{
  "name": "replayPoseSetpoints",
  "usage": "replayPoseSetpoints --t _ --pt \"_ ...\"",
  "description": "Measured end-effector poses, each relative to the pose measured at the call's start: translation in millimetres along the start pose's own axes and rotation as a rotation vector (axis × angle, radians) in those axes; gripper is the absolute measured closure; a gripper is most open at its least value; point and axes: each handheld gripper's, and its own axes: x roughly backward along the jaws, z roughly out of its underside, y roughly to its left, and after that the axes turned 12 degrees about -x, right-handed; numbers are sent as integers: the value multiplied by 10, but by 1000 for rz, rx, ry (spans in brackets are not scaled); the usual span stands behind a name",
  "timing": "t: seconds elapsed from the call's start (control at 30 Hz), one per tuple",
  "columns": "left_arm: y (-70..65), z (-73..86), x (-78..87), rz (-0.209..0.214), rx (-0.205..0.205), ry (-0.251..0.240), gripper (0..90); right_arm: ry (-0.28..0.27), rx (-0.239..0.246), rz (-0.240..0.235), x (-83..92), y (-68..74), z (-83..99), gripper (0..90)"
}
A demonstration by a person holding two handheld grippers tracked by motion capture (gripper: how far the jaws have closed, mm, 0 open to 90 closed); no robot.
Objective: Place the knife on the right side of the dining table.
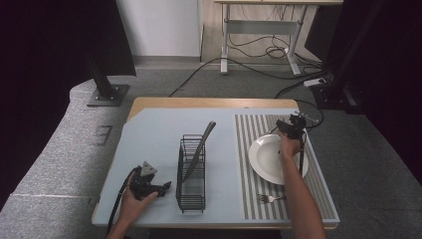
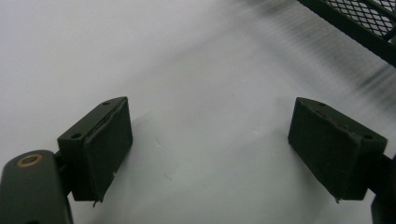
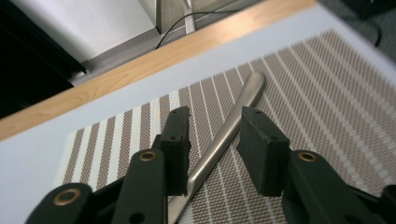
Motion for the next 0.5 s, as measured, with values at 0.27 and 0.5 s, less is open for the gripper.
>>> replayPoseSetpoints --t 0.27,0.5 --pt "0 0 0 0 0 0 131 51 181 -17 36 124 -208 535" --pt "0 0 1 0 0 0 130 112 240 12 -81 177 -269 524"
